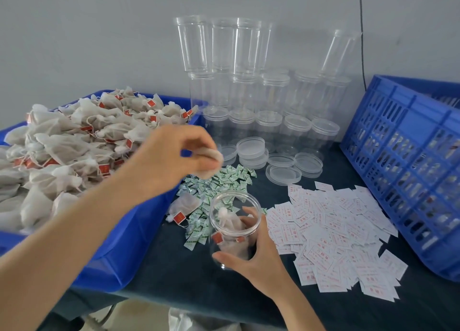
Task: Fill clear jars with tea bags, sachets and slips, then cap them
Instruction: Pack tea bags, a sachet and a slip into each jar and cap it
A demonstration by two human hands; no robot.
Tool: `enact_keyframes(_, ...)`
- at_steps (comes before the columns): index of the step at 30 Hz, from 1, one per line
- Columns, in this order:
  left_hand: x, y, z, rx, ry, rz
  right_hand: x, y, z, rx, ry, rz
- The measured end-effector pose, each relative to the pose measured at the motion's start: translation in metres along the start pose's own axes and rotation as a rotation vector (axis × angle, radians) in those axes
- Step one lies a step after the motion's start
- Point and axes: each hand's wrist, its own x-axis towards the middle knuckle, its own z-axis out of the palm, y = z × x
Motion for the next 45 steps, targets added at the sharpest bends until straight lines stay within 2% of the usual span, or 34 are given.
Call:
enact_keyframes(2, -0.001, 0.009, 0.019, 0.010, -0.133, 0.009, -0.001, -0.001, 0.000, 0.000, 0.001, -0.001)
enact_keyframes(4, 0.000, 0.006, 0.031, 0.018, -0.165, -0.027, -0.001, -0.002, 0.000, 0.005, -0.003, -0.001)
enact_keyframes(8, 0.006, -0.026, 0.015, 0.171, -0.010, -0.125, -0.001, -0.003, -0.001, 0.011, -0.015, -0.005)
enact_keyframes(11, 0.005, -0.071, -0.011, 0.361, 0.112, -0.290, -0.001, -0.004, -0.001, 0.005, -0.015, -0.005)
enact_keyframes(12, 0.003, -0.089, -0.019, 0.455, 0.082, -0.370, -0.001, -0.005, -0.002, 0.005, -0.010, -0.006)
enact_keyframes(14, -0.004, -0.121, -0.025, 0.596, -0.102, -0.534, -0.001, -0.005, -0.002, 0.017, -0.007, -0.001)
enact_keyframes(15, -0.009, -0.133, -0.025, 0.701, -0.237, -0.547, -0.001, -0.005, -0.002, 0.020, -0.007, 0.000)
enact_keyframes(16, -0.015, -0.138, -0.026, 0.805, -0.355, -0.486, -0.001, -0.005, -0.002, 0.019, -0.008, 0.000)
enact_keyframes(17, -0.020, -0.145, -0.026, 0.838, -0.404, -0.433, -0.001, -0.006, -0.002, 0.015, -0.009, 0.000)
enact_keyframes(22, -0.019, -0.141, -0.022, 0.625, -0.193, -0.523, -0.003, -0.006, -0.002, 0.011, -0.004, 0.000)
enact_keyframes(25, -0.017, -0.135, -0.022, 0.607, -0.149, -0.459, -0.003, -0.006, -0.002, 0.009, -0.004, -0.003)
enact_keyframes(29, -0.021, -0.135, -0.029, 0.631, -0.107, -0.502, -0.002, -0.006, -0.002, 0.000, -0.004, 0.000)
enact_keyframes(32, -0.022, -0.130, -0.032, 0.575, 0.003, -0.512, -0.002, -0.006, -0.003, 0.003, -0.007, 0.003)
enact_keyframes(35, -0.015, -0.109, -0.036, 0.569, 0.187, -0.357, -0.001, -0.004, -0.003, 0.006, -0.011, 0.006)
enact_keyframes(39, -0.005, -0.049, -0.036, 0.262, 0.353, -0.137, -0.002, -0.004, -0.002, 0.012, -0.010, 0.004)
enact_keyframes(43, 0.000, -0.001, -0.007, -0.146, 0.208, -0.090, -0.002, -0.004, -0.002, 0.015, -0.006, 0.013)
enact_keyframes(45, -0.001, 0.007, 0.017, -0.237, 0.116, -0.112, -0.003, -0.006, -0.002, 0.011, -0.012, 0.014)
